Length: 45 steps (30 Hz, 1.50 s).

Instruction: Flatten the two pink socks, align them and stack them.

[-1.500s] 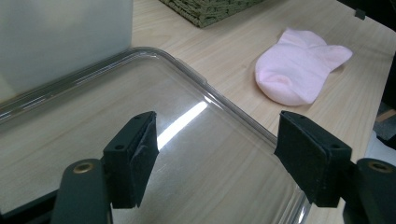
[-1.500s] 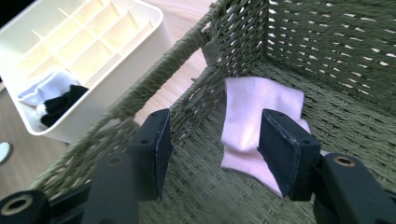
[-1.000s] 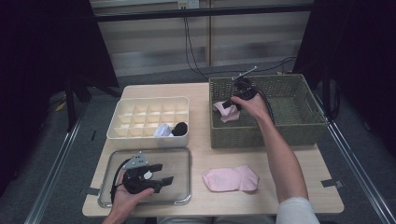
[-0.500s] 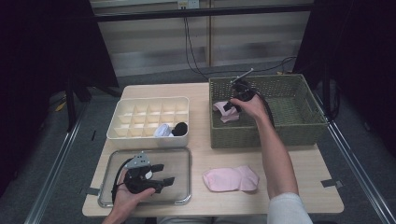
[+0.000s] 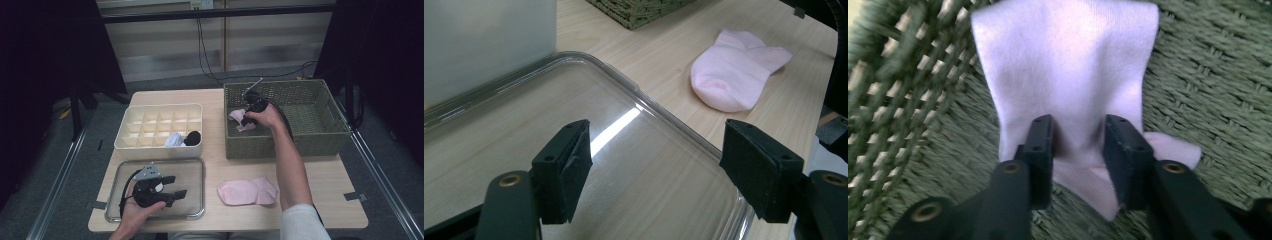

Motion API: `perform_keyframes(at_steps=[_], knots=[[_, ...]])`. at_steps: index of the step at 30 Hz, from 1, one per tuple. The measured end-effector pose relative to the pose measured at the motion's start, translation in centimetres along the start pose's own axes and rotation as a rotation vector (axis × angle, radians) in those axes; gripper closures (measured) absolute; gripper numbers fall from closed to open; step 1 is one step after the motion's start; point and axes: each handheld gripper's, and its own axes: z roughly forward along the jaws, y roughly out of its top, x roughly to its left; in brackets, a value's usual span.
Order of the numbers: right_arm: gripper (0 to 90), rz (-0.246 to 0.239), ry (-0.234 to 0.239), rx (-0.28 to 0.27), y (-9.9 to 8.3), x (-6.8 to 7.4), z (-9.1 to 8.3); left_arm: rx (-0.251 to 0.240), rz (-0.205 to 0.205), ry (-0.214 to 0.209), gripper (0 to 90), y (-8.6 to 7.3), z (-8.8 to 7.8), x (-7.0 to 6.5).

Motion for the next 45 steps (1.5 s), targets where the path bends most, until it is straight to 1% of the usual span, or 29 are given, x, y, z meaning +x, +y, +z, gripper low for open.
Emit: perform_keyframes(at_steps=[1,3,4,5,7,9,11,13,14,15,16,17,20,24,27,29,30,32,35,38,40,43,45], knots=[[70.5,0.009,0.004,0.001,0.0,0.0,0.0,0.001,0.001,0.000,28.0,0.0,0.0,0.0],[77.2,0.010,0.001,0.010,-0.1,-0.2,0.0,0.005,0.000,0.005,28.0,0.0,-0.1,0.1],[81.8,0.002,-0.003,0.008,-0.1,-0.1,0.0,0.005,-0.001,0.005,28.0,0.0,-0.1,0.1],[84.6,-0.005,-0.001,0.005,0.0,0.0,-0.1,0.000,-0.003,0.003,28.0,0.0,0.0,0.1],[86.3,-0.005,0.002,0.005,0.0,0.0,-0.1,0.005,0.000,0.005,28.0,0.0,0.0,0.2],[86.9,-0.009,0.002,0.001,-0.1,0.1,-0.3,0.001,0.003,0.005,28.0,0.0,0.0,0.2],[86.9,-0.007,0.035,-0.034,-0.1,0.0,-0.7,-0.001,-0.003,0.005,28.1,0.0,-0.1,0.1],[86.9,-0.016,0.054,-0.058,-0.2,0.0,-1.2,0.001,-0.001,0.007,28.0,0.0,-0.1,0.2],[86.9,-0.015,0.066,-0.060,-0.3,0.0,-1.5,0.002,0.000,0.008,28.0,0.0,-0.1,0.2],[86.9,-0.020,0.068,-0.071,-0.4,0.0,-1.8,0.002,0.000,0.008,28.1,0.0,-0.1,0.2],[86.9,-0.017,0.085,-0.082,-0.5,-0.1,-2.1,0.000,-0.002,0.008,28.0,0.0,0.0,0.2],[86.9,-0.019,0.091,-0.084,-0.6,-0.1,-2.5,0.003,0.003,0.010,28.0,0.0,0.0,0.3],[86.9,-0.013,0.113,-0.121,-1.0,-0.4,-3.8,0.004,0.002,0.012,28.0,0.0,0.0,0.2],[86.9,-0.027,0.121,-0.158,-1.7,-0.4,-5.1,0.004,-0.002,0.014,28.1,0.0,0.0,0.3],[86.9,-0.030,0.142,-0.191,-2.3,-0.3,-5.8,0.004,0.001,0.010,28.1,0.0,0.1,0.2],[86.9,-0.020,0.152,-0.200,-2.7,-0.4,-6.4,0.004,0.002,0.010,28.1,0.0,0.1,0.1],[86.9,-0.021,0.156,-0.214,-2.8,-0.4,-6.6,0.007,0.005,0.008,28.1,0.1,0.2,0.1],[87.0,-0.013,0.163,-0.219,-3.1,-0.4,-7.2,0.006,0.004,0.006,28.0,0.1,0.2,0.1],[87.1,-0.003,0.176,-0.248,-3.4,-0.3,-8.0,0.002,0.002,0.006,28.1,0.1,0.1,0.1],[87.1,-0.012,0.190,-0.278,-3.9,-0.1,-8.6,0.001,0.001,0.008,28.0,0.1,0.1,0.1],[87.1,-0.021,0.188,-0.285,-4.3,0.2,-9.0,0.004,0.004,0.005,28.0,0.1,0.2,0.1],[87.1,-0.019,0.190,-0.295,-4.8,0.2,-9.6,0.006,0.007,0.007,28.1,0.1,0.1,0.1],[87.0,-0.019,0.202,-0.312,-5.1,0.2,-10.2,-0.004,0.002,0.010,28.2,0.1,0.1,0.1]])
